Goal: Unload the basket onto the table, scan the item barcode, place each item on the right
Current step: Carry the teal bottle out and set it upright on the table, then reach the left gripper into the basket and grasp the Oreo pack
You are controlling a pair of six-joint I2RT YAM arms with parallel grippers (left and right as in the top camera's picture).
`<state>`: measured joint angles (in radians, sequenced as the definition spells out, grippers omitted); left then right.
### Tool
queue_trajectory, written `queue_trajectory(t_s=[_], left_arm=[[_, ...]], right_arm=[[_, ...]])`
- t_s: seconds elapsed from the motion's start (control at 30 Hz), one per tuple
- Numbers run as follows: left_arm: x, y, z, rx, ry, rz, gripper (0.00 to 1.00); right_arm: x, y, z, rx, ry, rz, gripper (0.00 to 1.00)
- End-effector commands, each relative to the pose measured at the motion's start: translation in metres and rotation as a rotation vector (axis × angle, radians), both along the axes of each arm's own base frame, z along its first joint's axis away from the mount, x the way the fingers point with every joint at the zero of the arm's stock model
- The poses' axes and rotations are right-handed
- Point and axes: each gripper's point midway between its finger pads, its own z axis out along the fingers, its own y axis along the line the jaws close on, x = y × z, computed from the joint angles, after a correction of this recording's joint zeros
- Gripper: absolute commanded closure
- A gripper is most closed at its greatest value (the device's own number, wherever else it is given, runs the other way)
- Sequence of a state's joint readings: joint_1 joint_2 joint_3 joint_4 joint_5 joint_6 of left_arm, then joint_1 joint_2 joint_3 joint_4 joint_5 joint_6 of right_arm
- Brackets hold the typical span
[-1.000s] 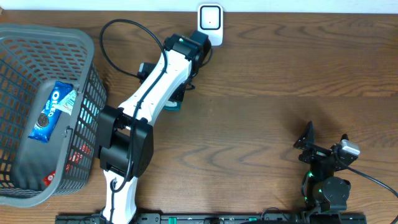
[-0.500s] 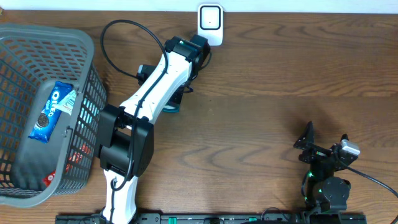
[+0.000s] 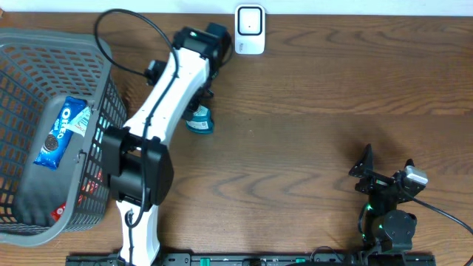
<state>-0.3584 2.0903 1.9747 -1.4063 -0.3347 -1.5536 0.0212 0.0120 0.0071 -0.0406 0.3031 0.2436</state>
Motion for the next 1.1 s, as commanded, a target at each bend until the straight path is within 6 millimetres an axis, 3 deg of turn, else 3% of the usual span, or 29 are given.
queue_trajectory(t_s=[0.0, 0.1, 0.17, 0.3, 0.37, 0.4, 0.47, 0.57, 0.7, 0.87, 1.07], left_arm=[[0.004, 0.01, 0.071, -0.042, -0.136, -0.089, 0.11], [0.001, 0.014, 0.128, -0.064, -0.255, -0.197, 0.1], [-0.006, 0.016, 0.163, -0.064, -0.333, -0.268, 0.01], [-0.032, 0.035, 0.226, -0.041, -0.486, -0.326, 0.02], [-0.049, 0.06, 0.248, -0.01, -0.539, -0.284, 0.02], [-0.069, 0.091, 0.261, 0.019, -0.565, -0.207, 0.02], [-0.094, 0.129, 0.268, 0.051, -0.567, -0.093, 0.02], [-0.126, 0.179, 0.267, 0.099, -0.533, 0.08, 0.02], [-0.158, 0.232, 0.244, 0.126, -0.401, 0.291, 0.02], [-0.155, 0.263, 0.196, 0.07, -0.242, 0.395, 0.02], [-0.142, 0.277, 0.132, 0.0, -0.167, 0.705, 0.02]], right_arm=[[0.0, 0.003, -0.001, -0.013, 0.004, 0.014, 0.01], [0.0, 0.003, -0.001, -0.013, 0.004, 0.014, 0.01], [0.0, 0.003, -0.001, -0.013, 0.004, 0.014, 0.01], [0.0, 0.003, -0.001, -0.013, 0.004, 0.014, 0.01], [0.0, 0.003, -0.001, -0.013, 0.004, 0.014, 0.01], [0.0, 0.003, -0.001, -0.013, 0.004, 0.014, 0.01], [0.0, 0.003, -0.001, -0.013, 0.004, 0.014, 0.01], [0.0, 0.003, -0.001, -0.013, 0.004, 0.014, 0.01], [0.0, 0.003, -0.001, -0.013, 0.004, 0.014, 0.01], [0.0, 0.003, -0.001, -0.013, 0.004, 0.014, 0.01], [0.0, 0.003, -0.001, -0.013, 0.004, 0.014, 0.01]])
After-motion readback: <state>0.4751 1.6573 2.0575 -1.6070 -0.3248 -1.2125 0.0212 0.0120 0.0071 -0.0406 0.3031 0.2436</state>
